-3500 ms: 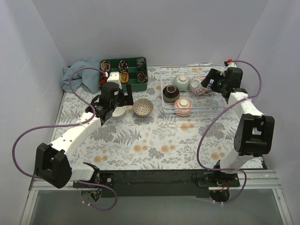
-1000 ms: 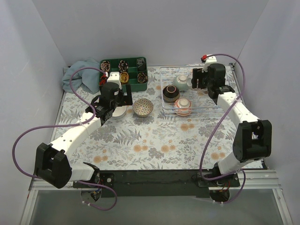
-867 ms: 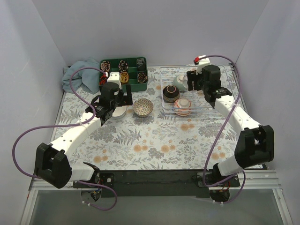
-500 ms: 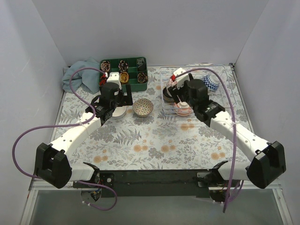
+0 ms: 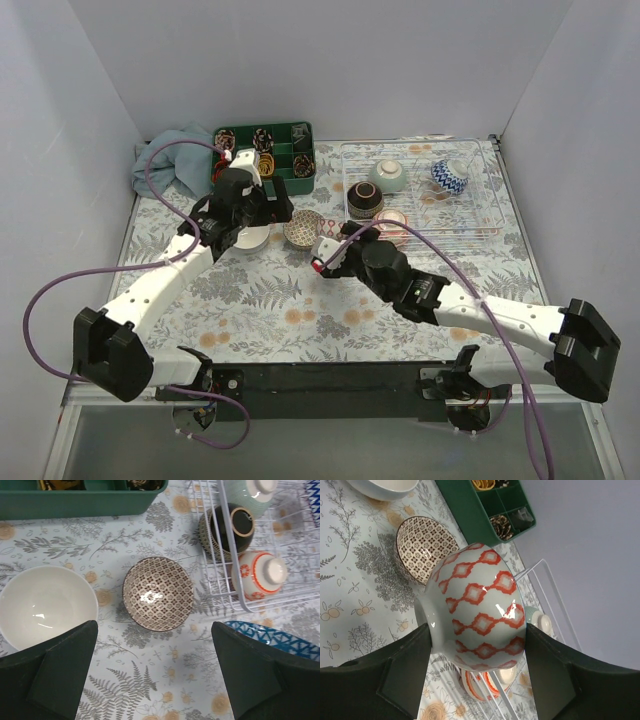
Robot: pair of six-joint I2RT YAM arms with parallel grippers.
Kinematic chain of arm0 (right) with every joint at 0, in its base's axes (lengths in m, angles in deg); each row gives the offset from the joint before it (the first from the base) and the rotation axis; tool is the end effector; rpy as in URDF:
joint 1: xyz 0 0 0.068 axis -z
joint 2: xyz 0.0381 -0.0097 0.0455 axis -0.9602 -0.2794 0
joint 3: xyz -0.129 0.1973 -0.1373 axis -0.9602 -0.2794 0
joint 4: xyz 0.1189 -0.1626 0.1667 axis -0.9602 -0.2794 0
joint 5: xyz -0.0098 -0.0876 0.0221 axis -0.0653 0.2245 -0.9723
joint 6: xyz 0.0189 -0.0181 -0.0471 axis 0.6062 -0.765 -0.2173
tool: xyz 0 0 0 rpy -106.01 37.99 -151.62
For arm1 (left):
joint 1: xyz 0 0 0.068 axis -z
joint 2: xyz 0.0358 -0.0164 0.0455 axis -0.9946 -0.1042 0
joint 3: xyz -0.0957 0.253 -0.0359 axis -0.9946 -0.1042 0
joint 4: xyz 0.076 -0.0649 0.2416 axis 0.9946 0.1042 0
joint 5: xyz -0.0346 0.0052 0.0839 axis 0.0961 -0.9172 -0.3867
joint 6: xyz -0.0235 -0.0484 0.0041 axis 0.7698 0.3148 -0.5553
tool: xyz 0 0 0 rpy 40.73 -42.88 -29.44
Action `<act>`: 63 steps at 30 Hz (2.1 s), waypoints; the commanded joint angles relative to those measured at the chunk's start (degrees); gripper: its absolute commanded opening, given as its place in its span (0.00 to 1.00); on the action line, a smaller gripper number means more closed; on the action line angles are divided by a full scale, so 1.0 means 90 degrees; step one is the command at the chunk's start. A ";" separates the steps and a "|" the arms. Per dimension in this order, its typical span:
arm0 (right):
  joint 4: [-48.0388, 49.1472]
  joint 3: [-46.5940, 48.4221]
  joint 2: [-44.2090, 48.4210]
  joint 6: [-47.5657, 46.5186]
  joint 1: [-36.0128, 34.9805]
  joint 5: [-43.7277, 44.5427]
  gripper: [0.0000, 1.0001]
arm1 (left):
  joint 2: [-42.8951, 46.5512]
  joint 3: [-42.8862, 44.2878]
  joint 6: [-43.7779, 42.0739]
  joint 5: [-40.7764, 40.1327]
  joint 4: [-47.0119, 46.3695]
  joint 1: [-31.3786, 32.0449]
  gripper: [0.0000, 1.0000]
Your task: Unload the bowls from the dish rack
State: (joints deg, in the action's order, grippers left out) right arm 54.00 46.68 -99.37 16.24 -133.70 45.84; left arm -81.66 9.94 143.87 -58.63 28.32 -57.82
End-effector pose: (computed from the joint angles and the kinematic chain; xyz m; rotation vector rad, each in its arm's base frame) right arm 0.1492 0.2285 0.2863 -1.1356 1.3531 -0.1215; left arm 0.2624 -0.1251 0.3148 -0.7334 2.1216 -0.7658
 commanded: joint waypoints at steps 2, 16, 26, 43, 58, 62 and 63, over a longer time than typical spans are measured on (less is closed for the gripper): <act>0.1937 -0.0268 0.0098 -0.1103 -0.0626 0.0842 0.04 | -0.0144 0.0783 0.0673 0.1124 0.0930 -0.0020 0.98; 0.3304 -0.0757 -0.0234 -0.2305 -0.1135 0.1517 0.06 | -0.1209 0.1878 0.1572 0.2941 0.2357 -0.0020 0.96; 0.3900 -0.0952 -0.0517 -0.2871 -0.1330 0.1849 0.06 | -0.1561 0.1781 0.1700 0.3889 0.2328 -0.0020 0.79; 0.4701 -0.1128 -0.1171 -0.3516 -0.1584 0.2230 0.06 | -0.1639 0.1351 0.1631 0.4280 0.2094 -0.0020 0.02; 0.5774 -0.1353 -0.1601 -0.4062 -0.1711 0.2415 0.07 | -0.1522 0.1273 0.1739 0.3948 0.1693 -0.0020 0.00; 0.6672 -0.1450 -0.1894 -0.4599 -0.1731 0.2590 0.06 | -0.1629 0.1166 0.1768 0.4212 0.1732 -0.0020 0.00; 0.7051 -0.1470 -0.2020 -0.4783 -0.1731 0.2620 0.06 | -0.1610 0.1127 0.1778 0.4183 0.1722 -0.0020 0.00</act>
State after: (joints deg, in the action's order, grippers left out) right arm 97.59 33.39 -115.96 -25.64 -149.06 66.58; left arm -98.45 21.37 160.39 -25.80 47.05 -58.32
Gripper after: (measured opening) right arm 0.767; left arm 0.070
